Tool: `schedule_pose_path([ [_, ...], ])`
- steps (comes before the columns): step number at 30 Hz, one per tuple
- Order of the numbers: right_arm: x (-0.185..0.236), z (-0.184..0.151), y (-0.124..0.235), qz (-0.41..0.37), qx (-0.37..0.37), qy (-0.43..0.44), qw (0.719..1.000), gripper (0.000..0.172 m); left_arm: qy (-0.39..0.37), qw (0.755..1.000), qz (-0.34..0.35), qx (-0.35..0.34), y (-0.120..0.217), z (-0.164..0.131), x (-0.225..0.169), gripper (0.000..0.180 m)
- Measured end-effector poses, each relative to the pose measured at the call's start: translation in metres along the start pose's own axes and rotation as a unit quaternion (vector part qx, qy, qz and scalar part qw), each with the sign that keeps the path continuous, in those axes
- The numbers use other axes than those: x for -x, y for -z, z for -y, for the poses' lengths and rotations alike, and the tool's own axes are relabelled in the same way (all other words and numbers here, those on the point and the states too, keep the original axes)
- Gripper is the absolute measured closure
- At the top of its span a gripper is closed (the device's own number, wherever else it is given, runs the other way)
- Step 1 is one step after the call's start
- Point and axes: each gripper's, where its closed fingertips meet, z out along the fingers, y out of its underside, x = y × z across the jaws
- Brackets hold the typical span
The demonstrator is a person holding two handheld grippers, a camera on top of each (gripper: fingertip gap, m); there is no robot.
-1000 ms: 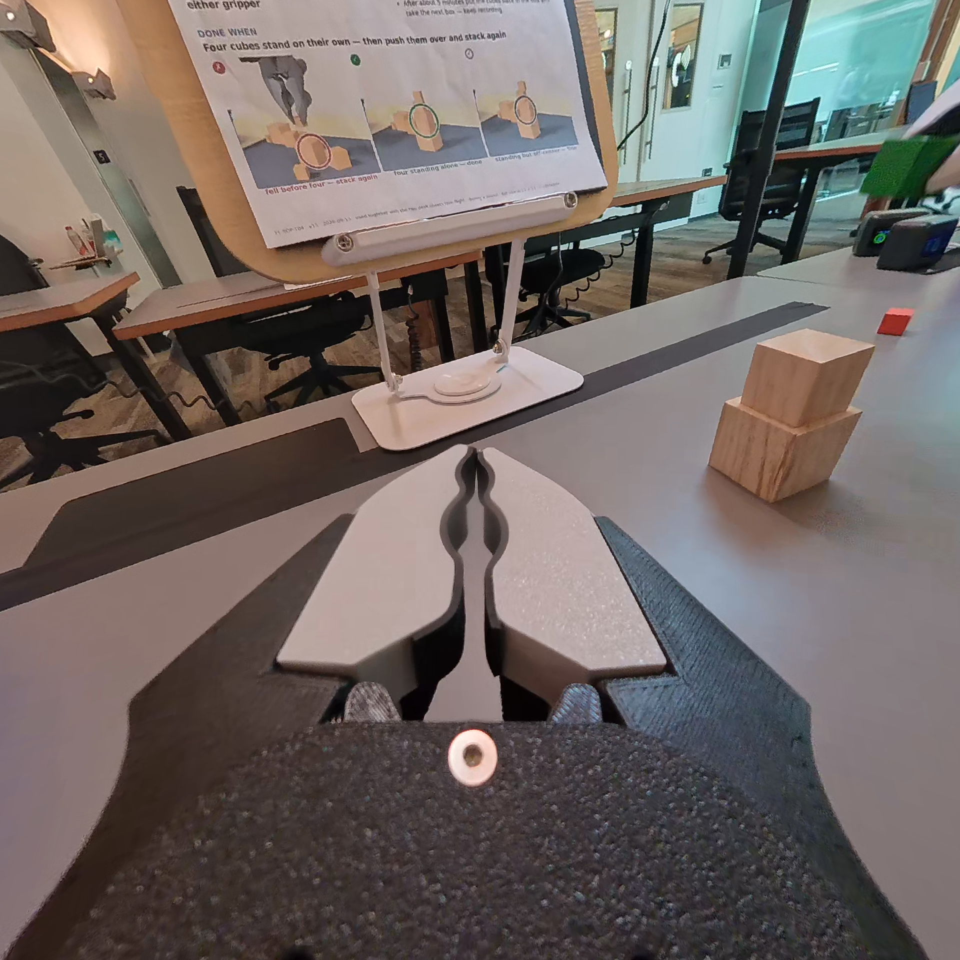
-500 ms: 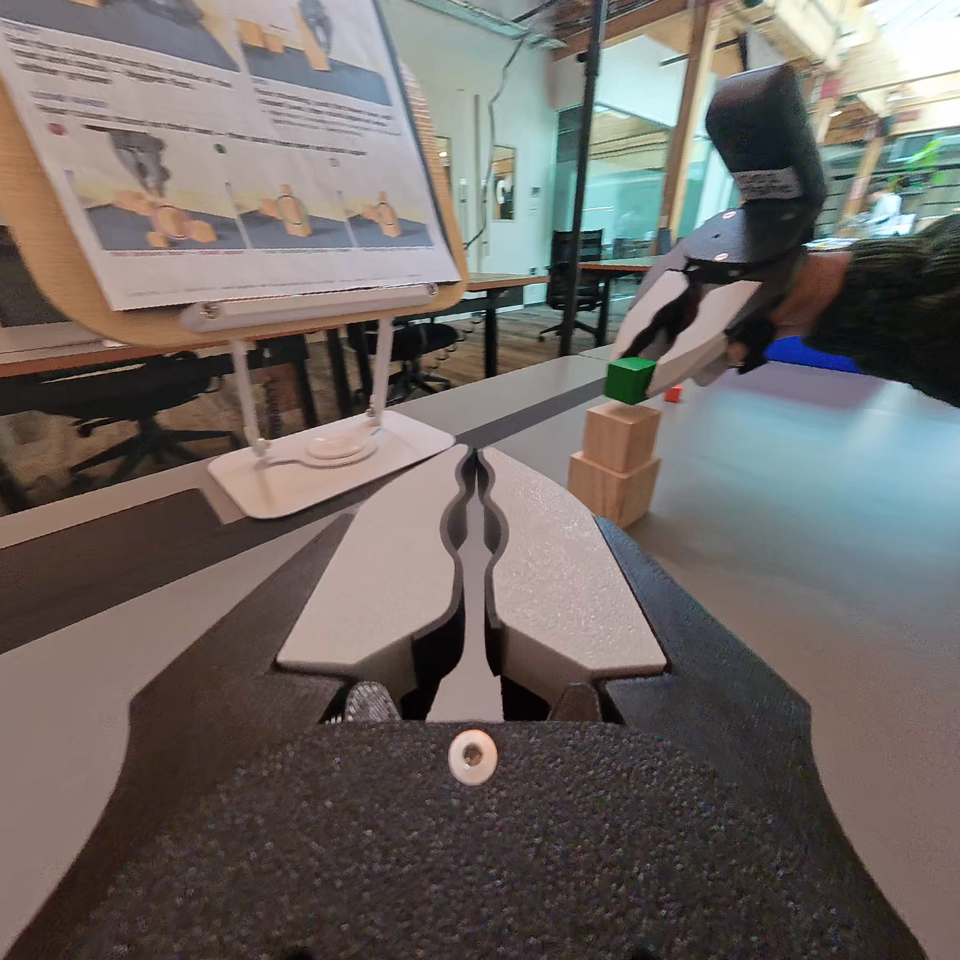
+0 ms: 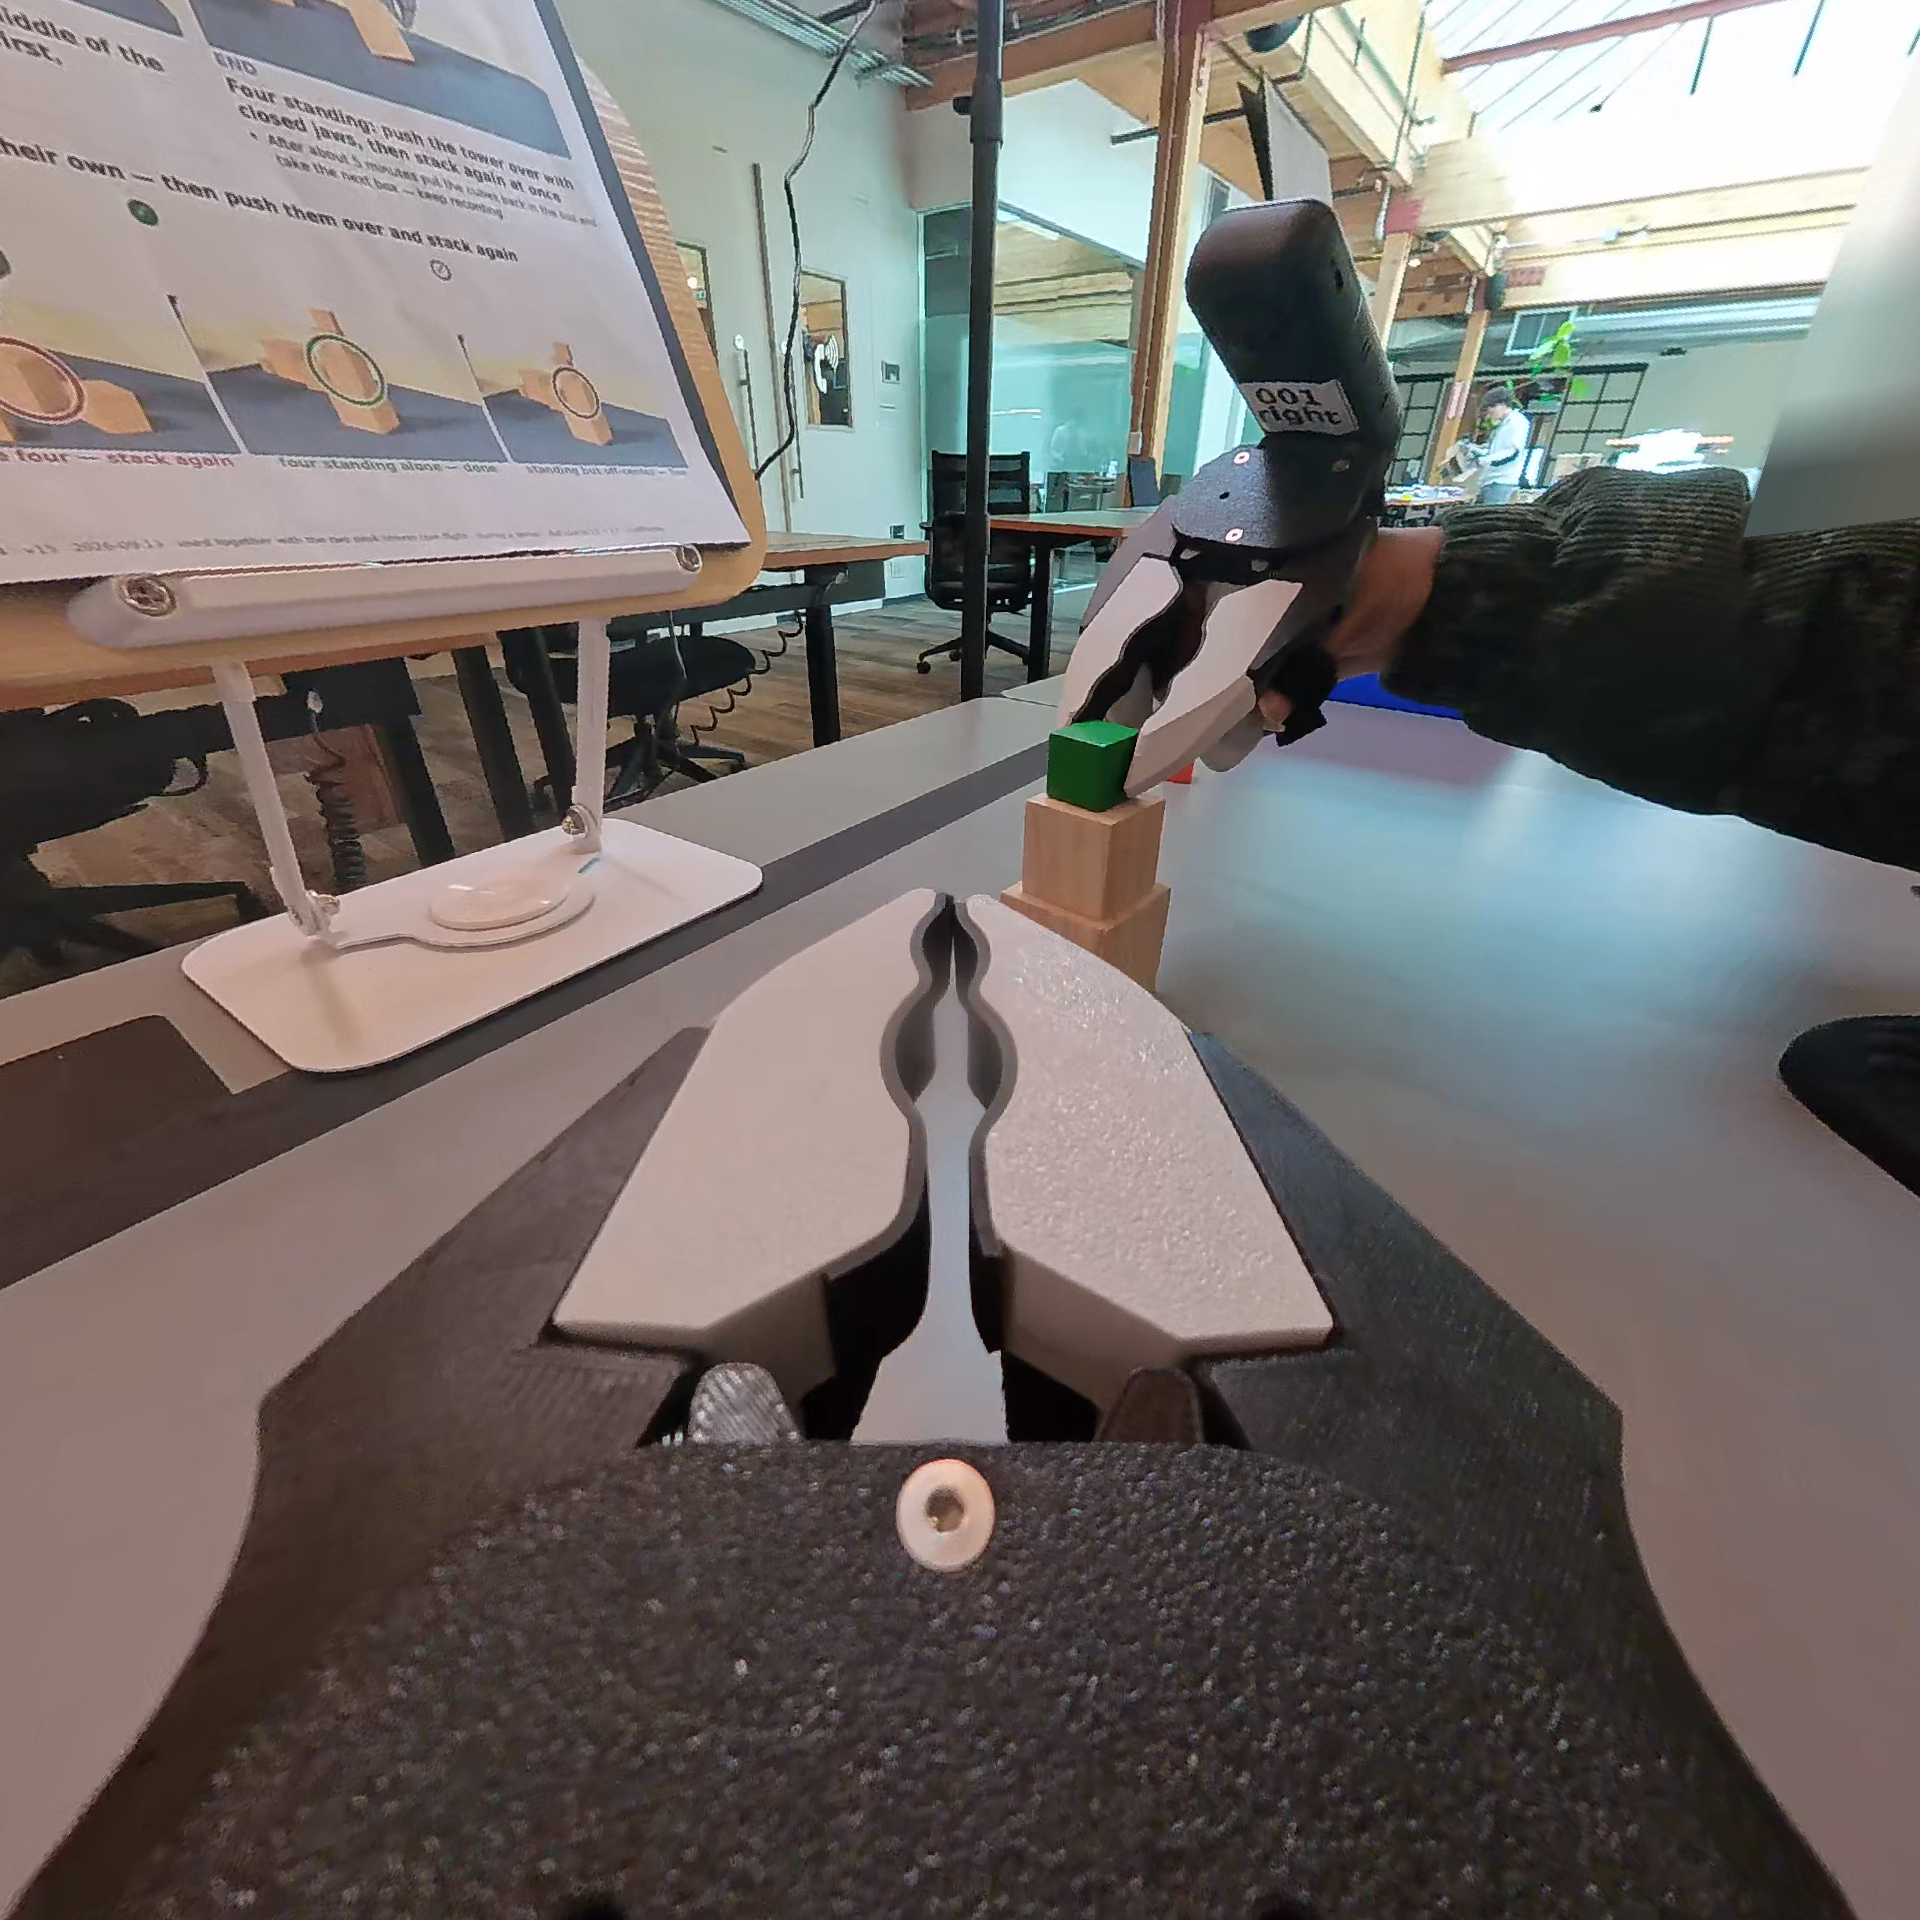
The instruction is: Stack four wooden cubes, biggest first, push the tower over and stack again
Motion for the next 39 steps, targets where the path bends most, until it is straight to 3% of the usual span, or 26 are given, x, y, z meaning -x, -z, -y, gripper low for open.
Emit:
schedule_pose_path([
  [18, 0.002, -0.001, 0.000, 0.025, 0.016, 0.021, 0.999, 0.143, -0.010, 1.000, 0.013, 0.019, -0.002, -0.007, 0.003, 0.180],
  [21, 0.001, 0.001, 0.003, 0.023, 0.012, 0.019, 0.999, 0.132, -0.008, 1.000, 0.013, 0.020, -0.002, -0.007, 0.003, 0.180],
  [27, -0.025, 0.017, 0.064, -0.031, -0.078, -0.032, 0.996, 0.132, -0.011, 1.000, 0.015, 0.017, -0.002, -0.006, 0.003, 0.180],
  [31, -0.071, -0.025, 0.123, -0.156, -0.075, -0.090, 0.981, 0.135, -0.014, 1.000, 0.016, 0.002, -0.001, 0.001, 0.002, 0.180],
  [36, -0.123, -0.130, 0.179, -0.329, -0.001, -0.198, 0.923, 0.137, -0.015, 1.000, 0.019, 0.001, -0.001, 0.000, 0.002, 0.180],
  [39, -0.131, -0.191, 0.189, -0.357, 0.019, -0.274, 0.893, 0.133, -0.014, 1.000, 0.022, 0.003, 0.000, -0.001, 0.003, 0.180],
])
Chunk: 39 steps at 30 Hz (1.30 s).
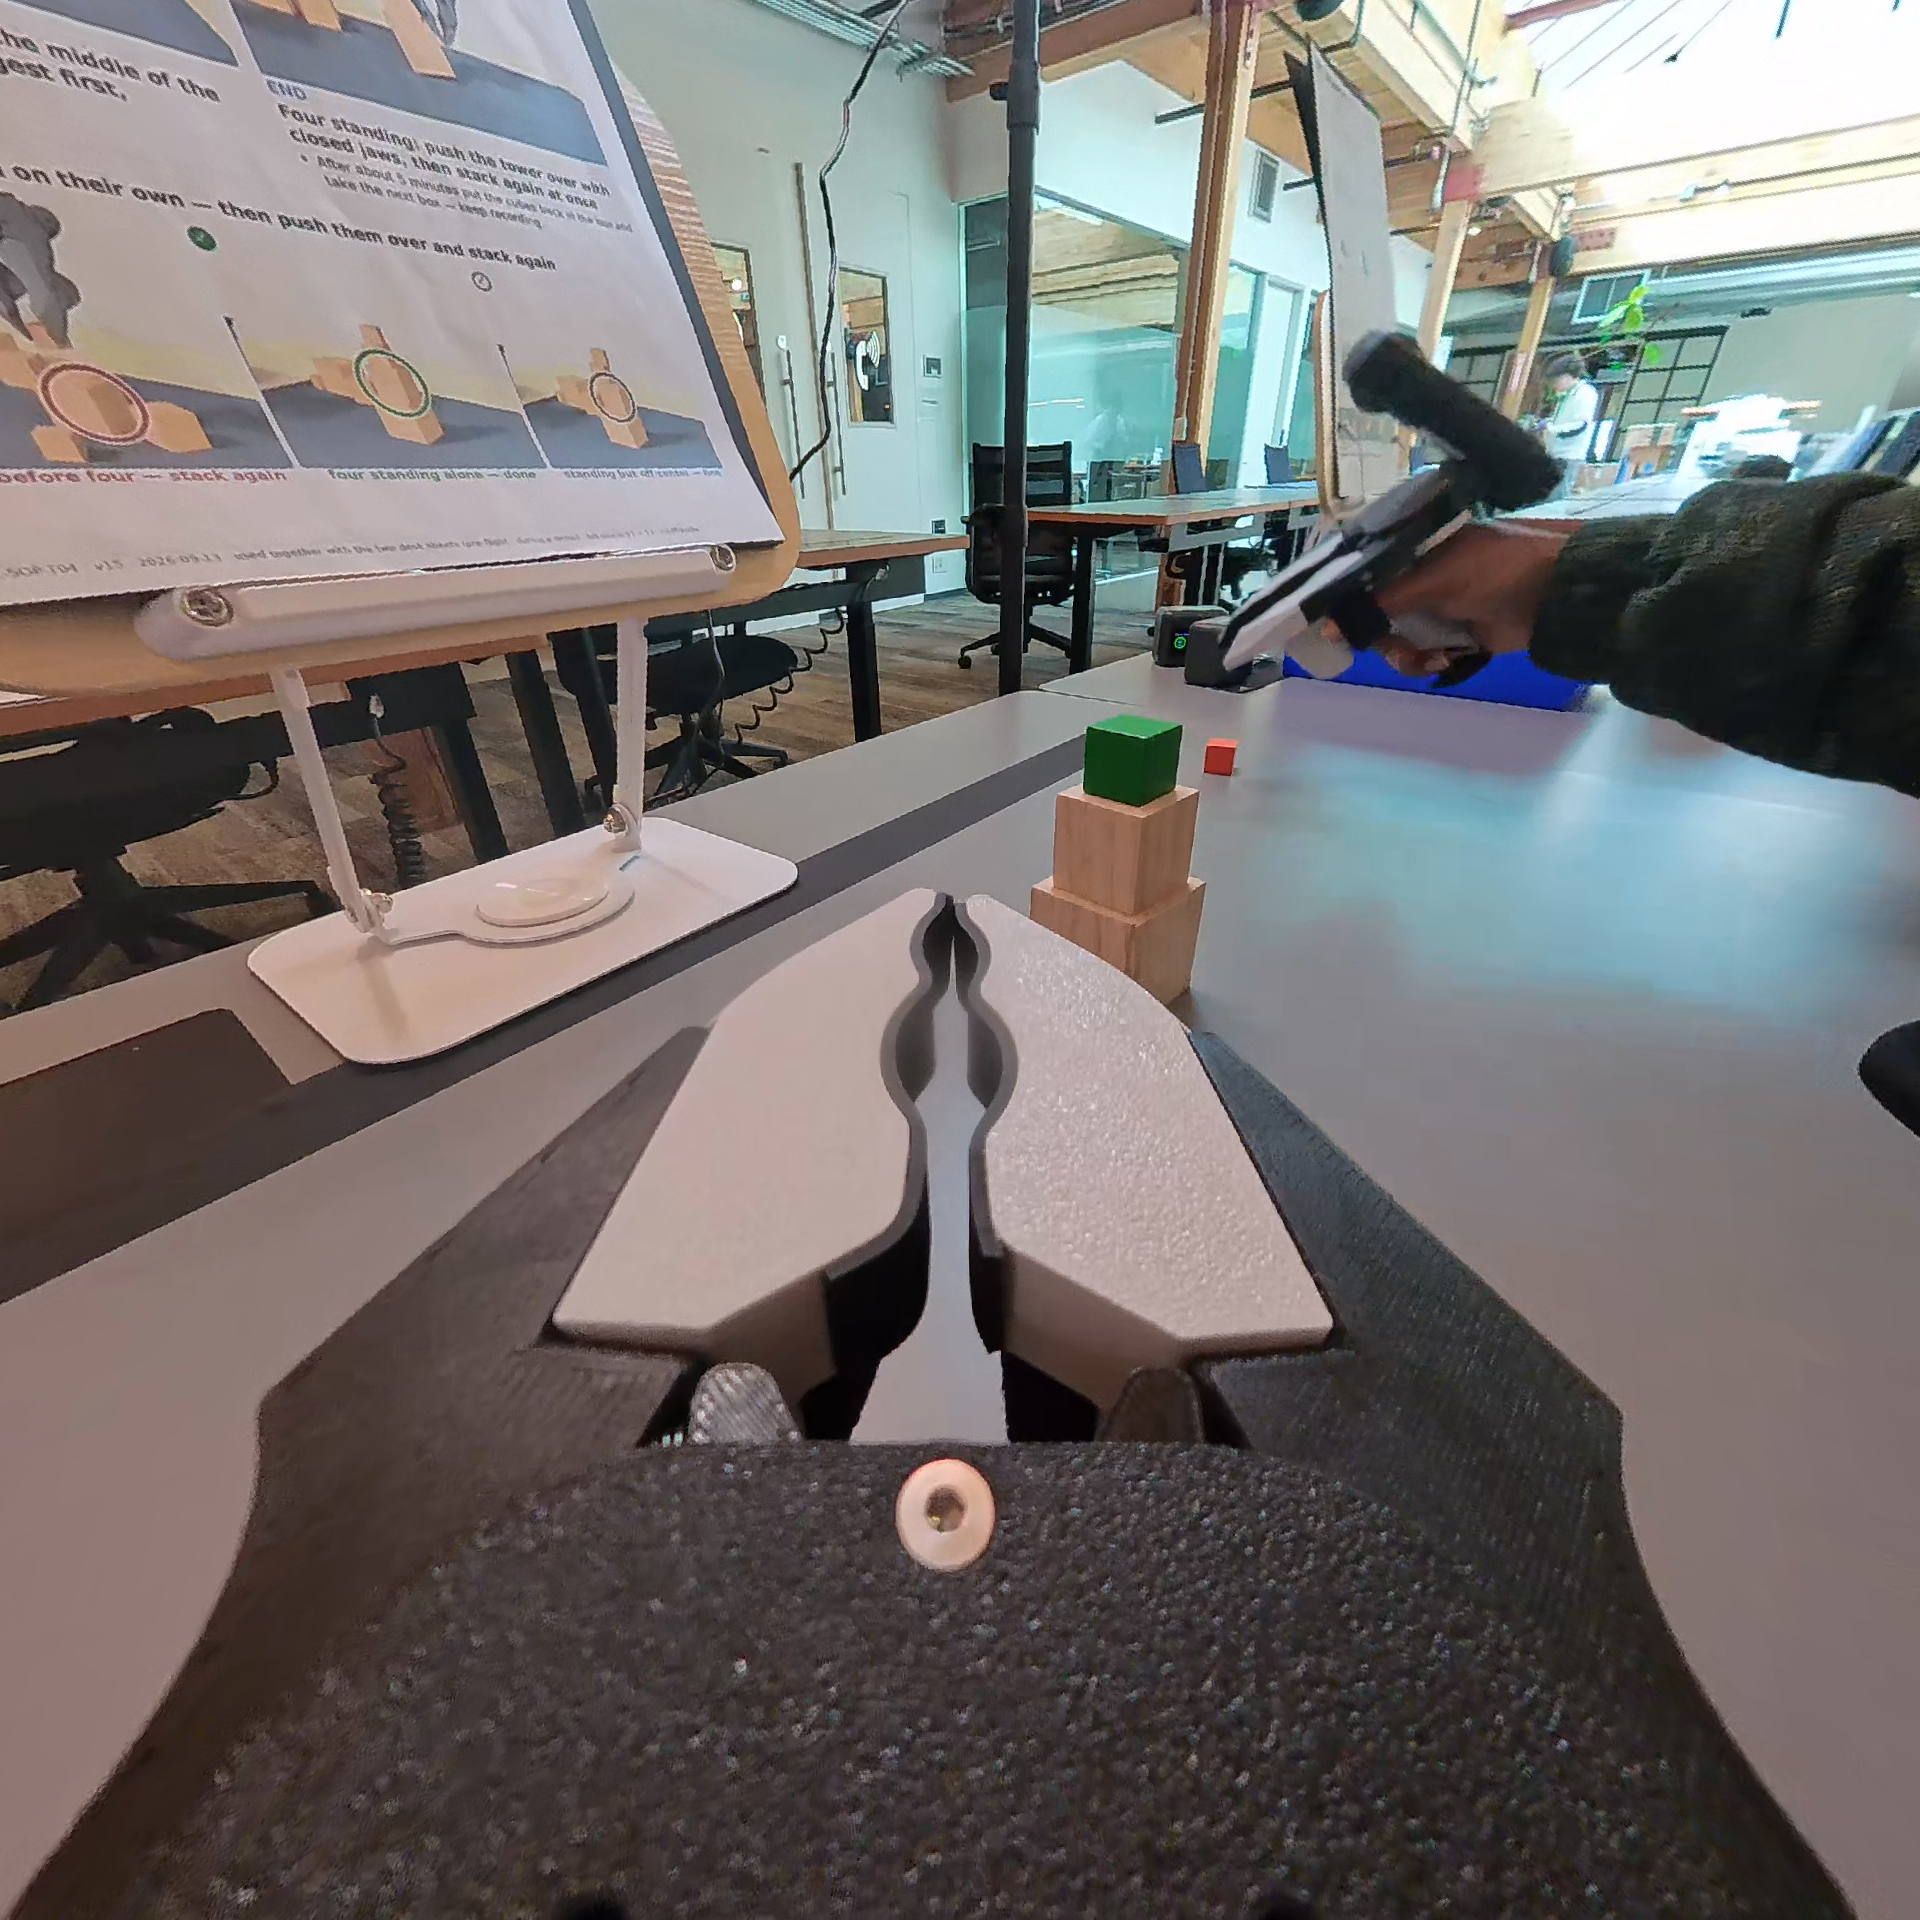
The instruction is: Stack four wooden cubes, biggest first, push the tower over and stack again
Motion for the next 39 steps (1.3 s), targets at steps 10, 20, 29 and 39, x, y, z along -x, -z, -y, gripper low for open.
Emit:
schedule_pose_path([
  [10, -0.022, -0.064, -0.027, -0.030, 0.056, -0.031, 0.998, 0.125, 0.004, 1.000, 0.001, 0.013, -0.001, -0.007, 0.001, 0.180],
  [20, -0.017, -0.062, -0.042, -0.042, 0.073, -0.009, 0.996, 0.149, 0.001, 1.000, 0.002, 0.017, -0.001, -0.008, 0.001, 0.180],
  [29, 0.157, 0.063, -0.005, 0.235, -0.081, 0.127, 0.960, 0.149, -0.003, 1.000, -0.003, 0.025, -0.004, -0.011, -0.002, 0.180],
  [39, 0.288, 0.090, 0.003, 0.368, -0.016, 0.274, 0.888, 0.149, -0.010, 1.000, 0.002, 0.026, -0.003, -0.008, -0.002, 0.180],
])
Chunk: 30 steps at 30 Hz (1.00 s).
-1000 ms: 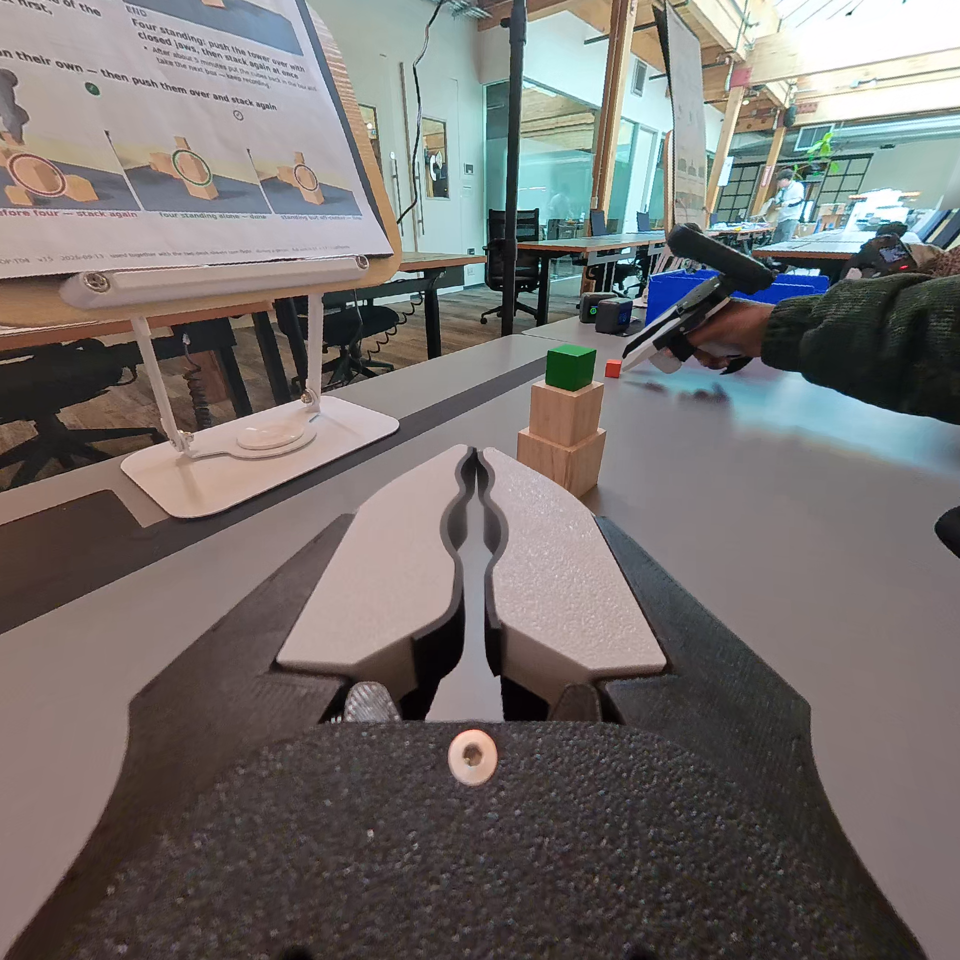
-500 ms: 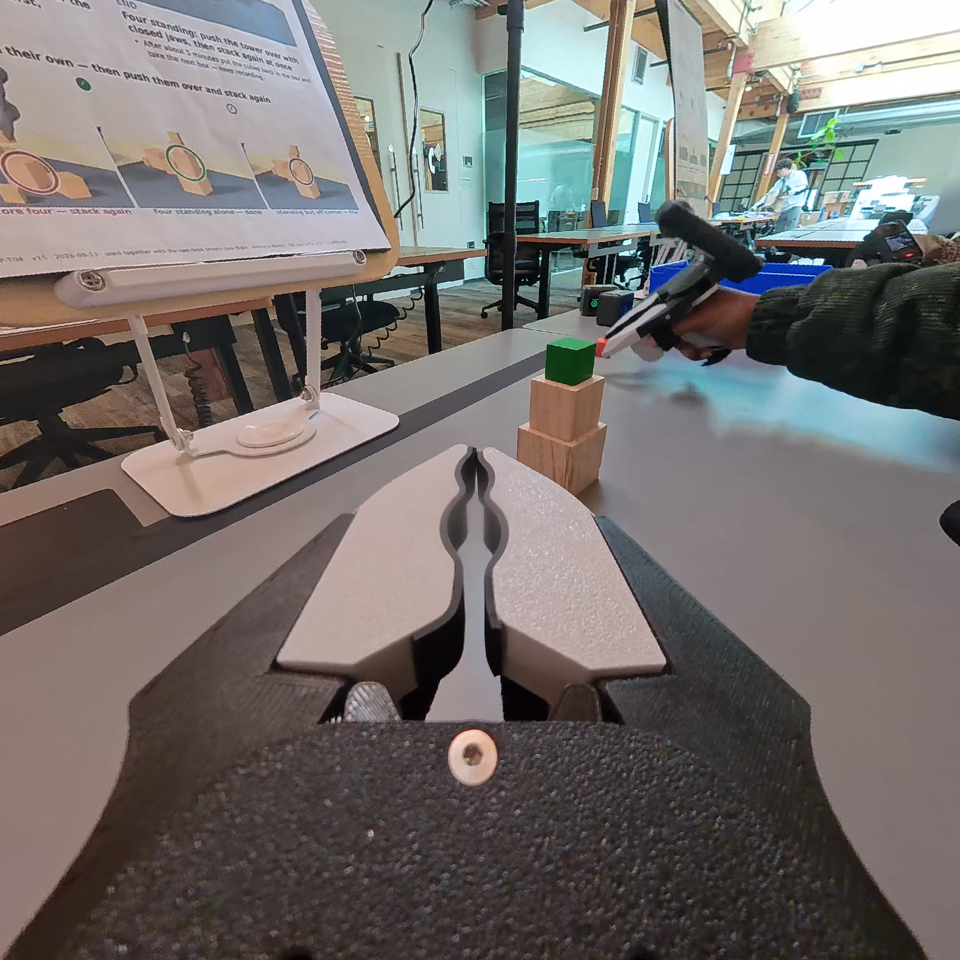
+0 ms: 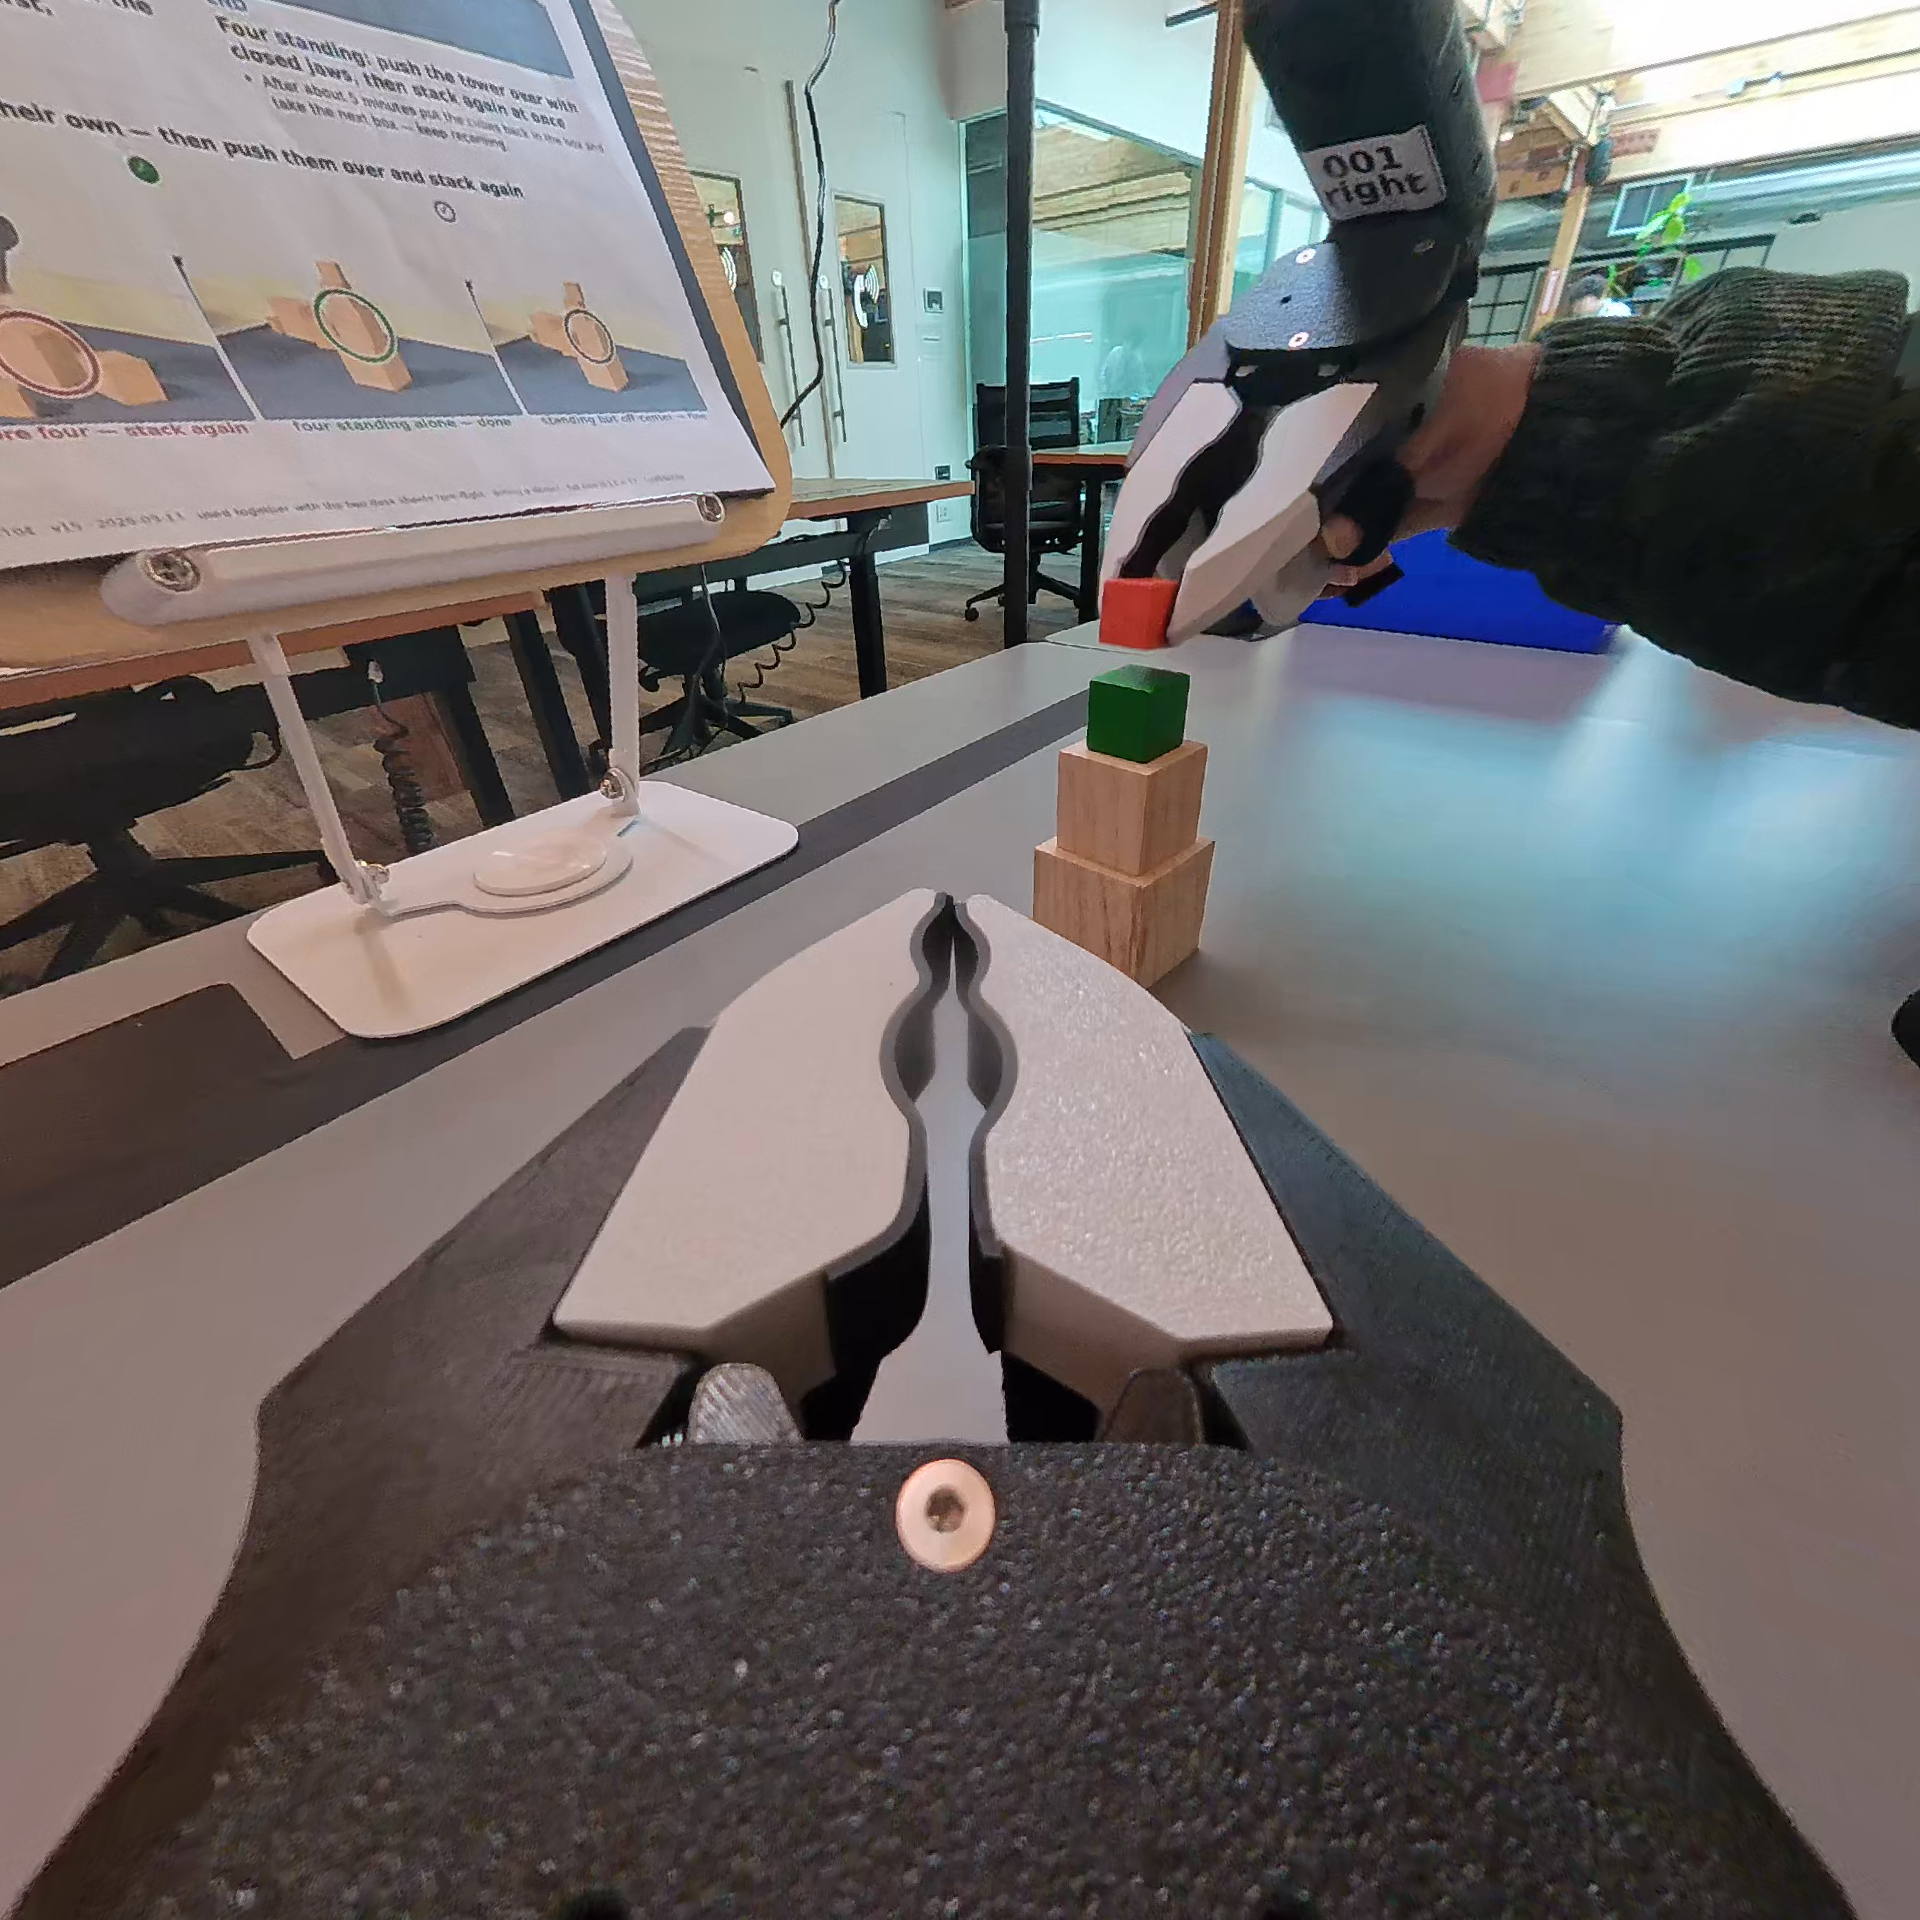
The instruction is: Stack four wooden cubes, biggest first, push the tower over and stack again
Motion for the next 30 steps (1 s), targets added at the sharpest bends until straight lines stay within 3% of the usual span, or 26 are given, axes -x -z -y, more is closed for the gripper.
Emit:
schedule_pose_path([
  [30, 0.0048, -0.0087, -0.0061, 0.024, 0.056, 0.039, 0.997, 0.149, -0.004, 1.000, -0.004, 0.007, -0.0016, -0.0013, -0.0014, 0.180],
])
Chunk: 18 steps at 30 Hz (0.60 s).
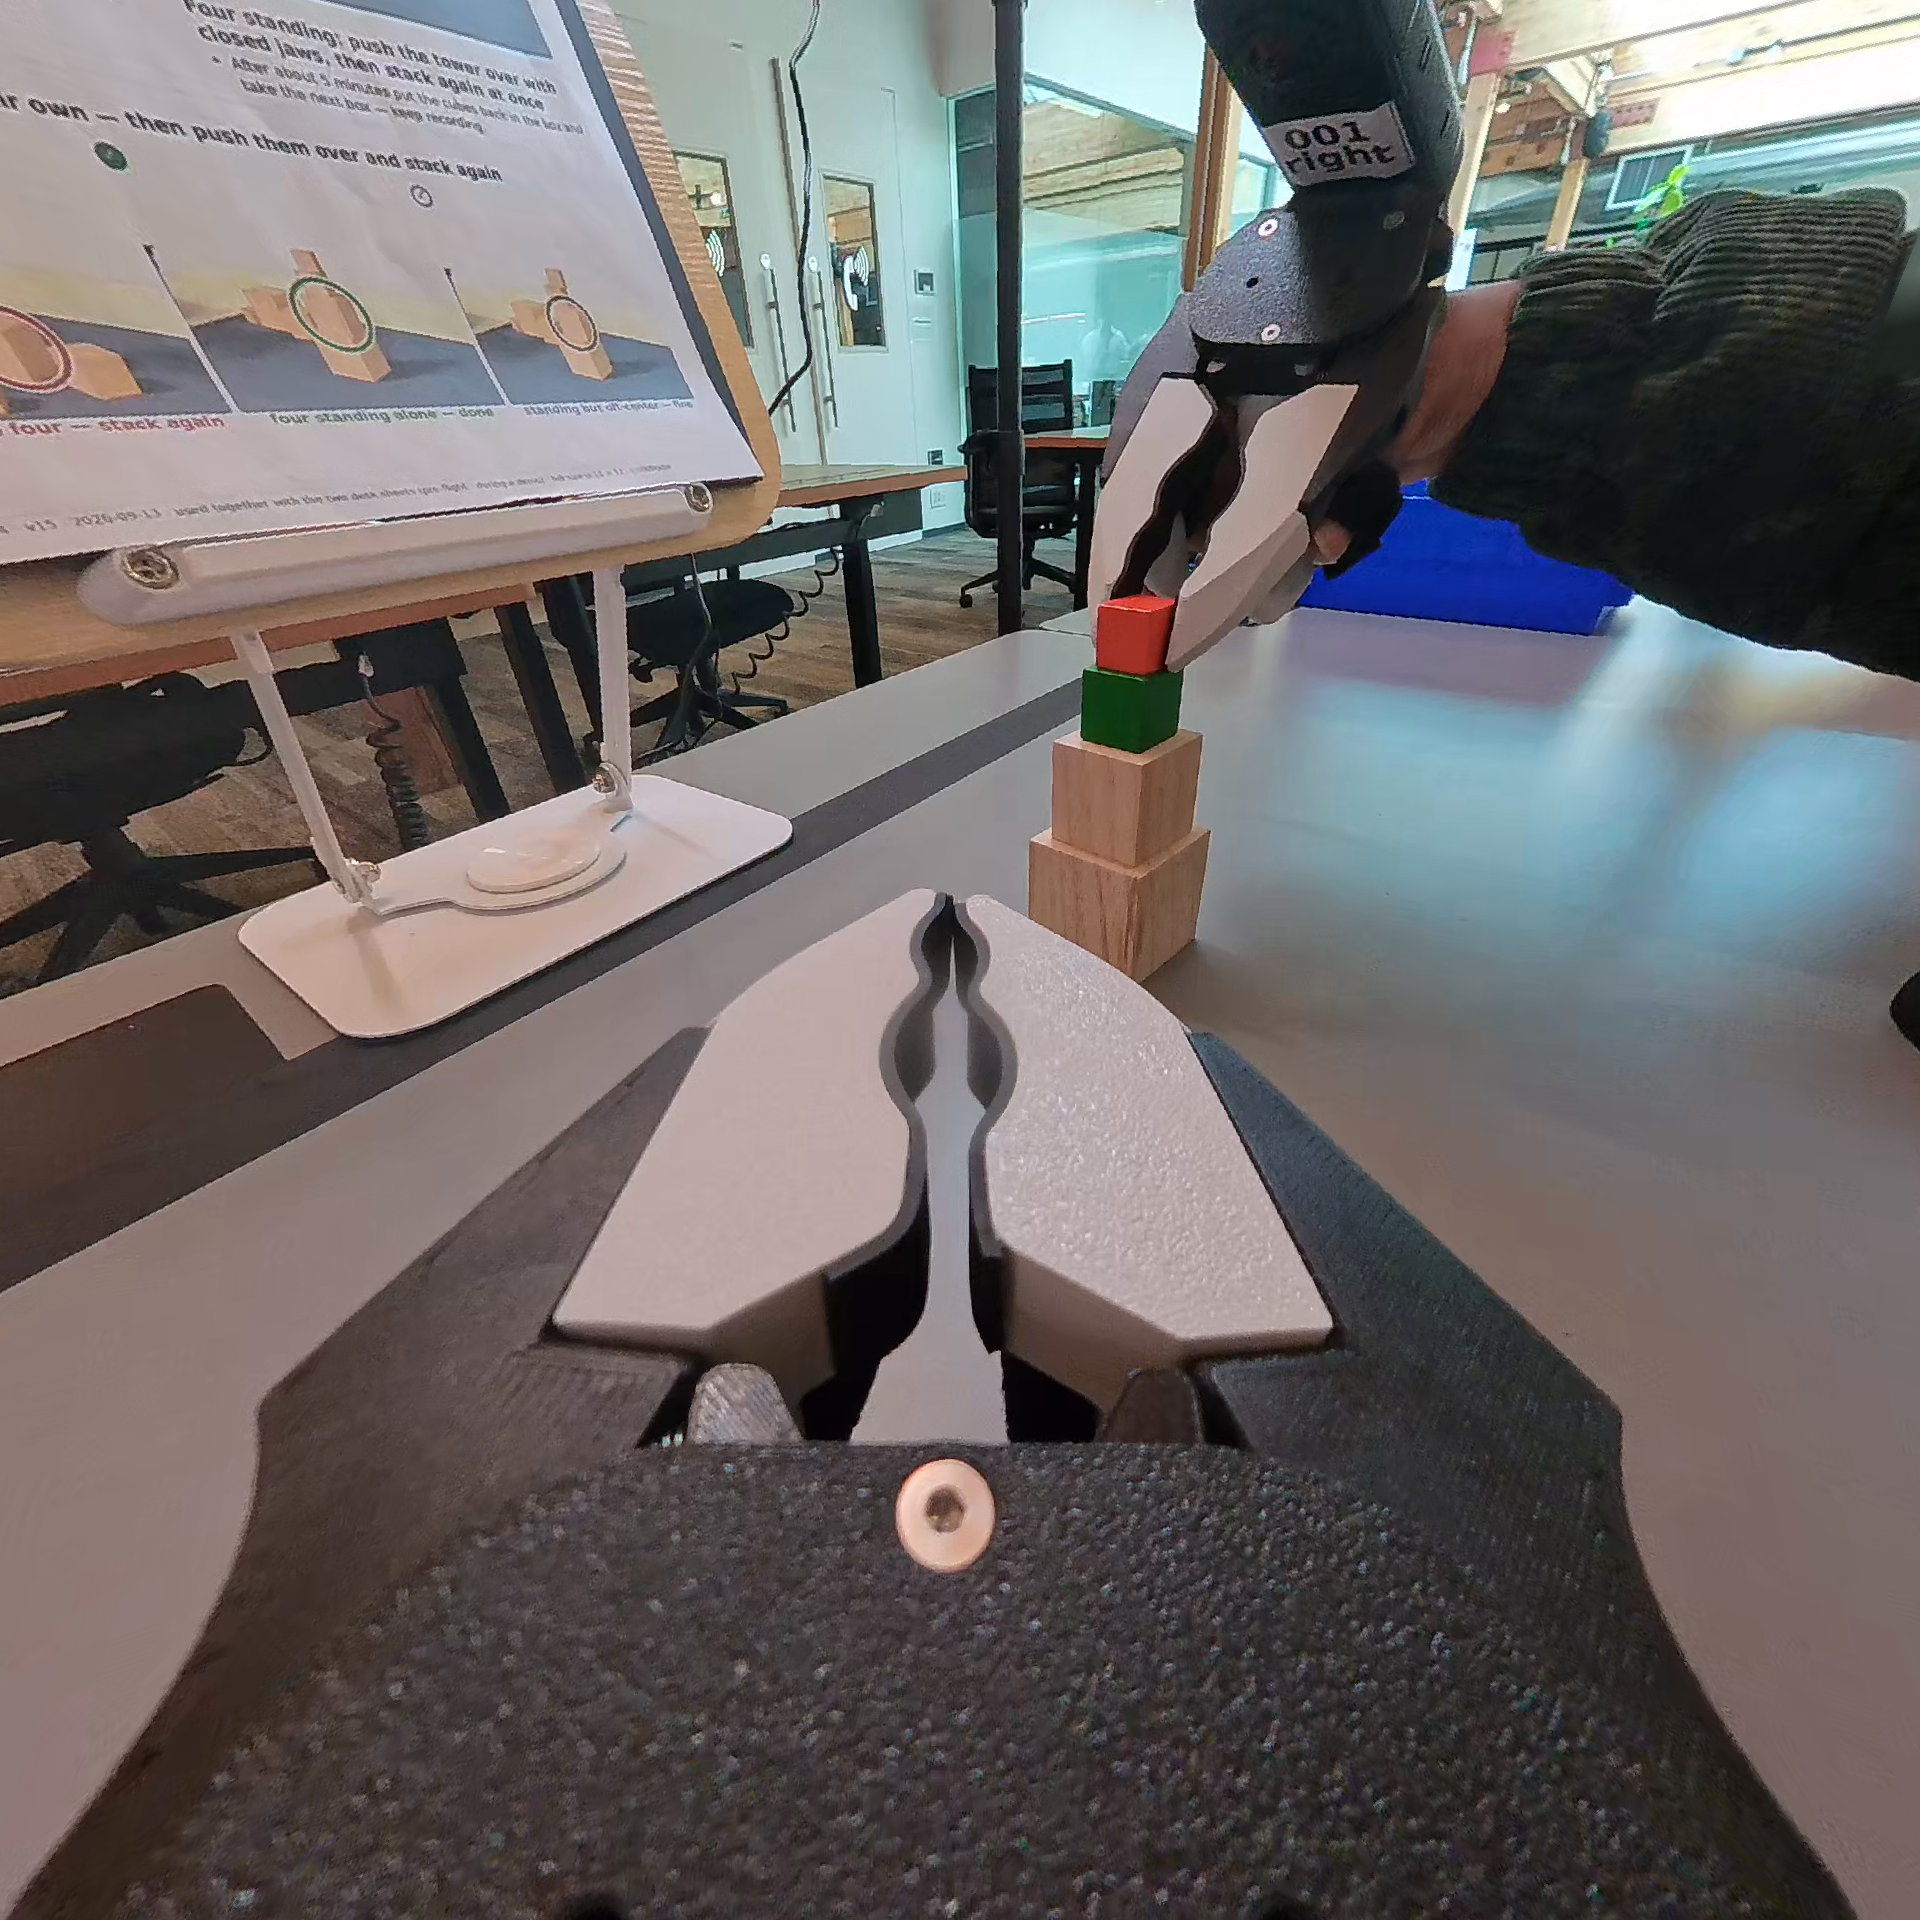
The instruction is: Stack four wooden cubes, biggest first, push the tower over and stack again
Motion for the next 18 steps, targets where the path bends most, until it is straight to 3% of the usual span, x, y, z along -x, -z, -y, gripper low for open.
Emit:
schedule_pose_path([
  [18, -0.0021, 0.0008, 0.0026, -0.003, -0.009, -0.001, 1.000, 0.141, 0.000, 1.000, -0.002, 0.001, -0.0003, -0.0008, -0.0004, 0.180],
])
